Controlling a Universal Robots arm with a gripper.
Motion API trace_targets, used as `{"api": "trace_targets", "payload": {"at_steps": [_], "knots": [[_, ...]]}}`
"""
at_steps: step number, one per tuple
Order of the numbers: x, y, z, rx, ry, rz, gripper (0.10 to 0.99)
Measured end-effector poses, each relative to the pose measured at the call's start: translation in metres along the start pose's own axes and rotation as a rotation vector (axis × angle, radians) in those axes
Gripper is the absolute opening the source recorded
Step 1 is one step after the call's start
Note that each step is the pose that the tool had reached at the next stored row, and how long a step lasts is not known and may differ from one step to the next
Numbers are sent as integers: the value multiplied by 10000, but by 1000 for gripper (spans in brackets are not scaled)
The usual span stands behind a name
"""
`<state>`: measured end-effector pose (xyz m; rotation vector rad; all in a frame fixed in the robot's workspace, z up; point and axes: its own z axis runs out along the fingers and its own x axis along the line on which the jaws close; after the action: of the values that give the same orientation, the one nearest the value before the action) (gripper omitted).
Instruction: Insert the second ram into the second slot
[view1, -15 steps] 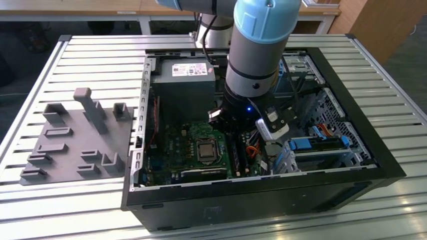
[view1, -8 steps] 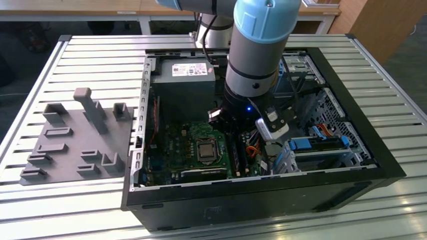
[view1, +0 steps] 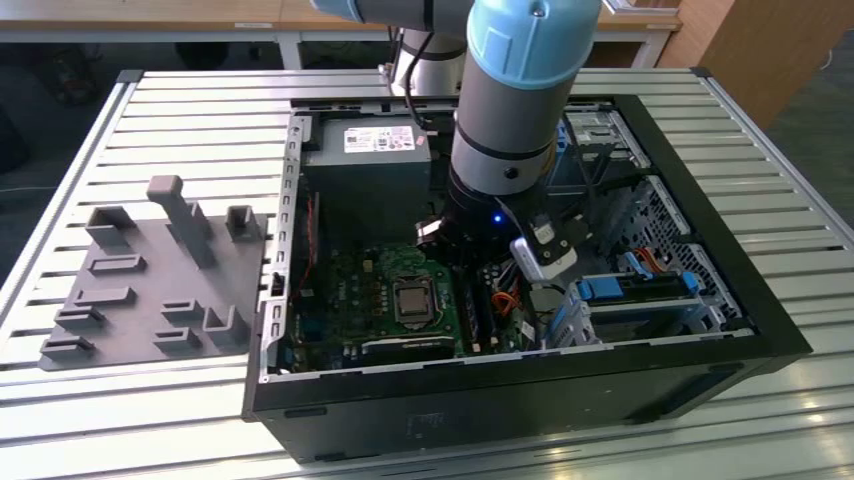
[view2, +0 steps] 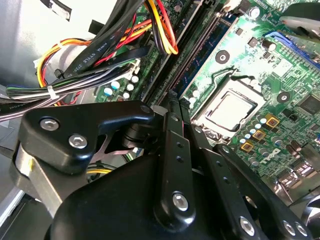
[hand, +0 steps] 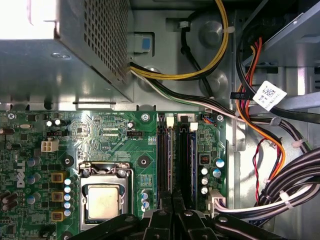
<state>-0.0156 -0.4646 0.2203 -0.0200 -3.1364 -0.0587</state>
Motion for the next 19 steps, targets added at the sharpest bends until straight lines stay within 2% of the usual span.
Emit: {"api": "trace_targets", "payload": {"at_steps": [15,16,19], "knots": [[0,0,12,-1,6,0,133],[0,-1,12,0,6,1,200],[0,0,13,0,5,0,200]]}}
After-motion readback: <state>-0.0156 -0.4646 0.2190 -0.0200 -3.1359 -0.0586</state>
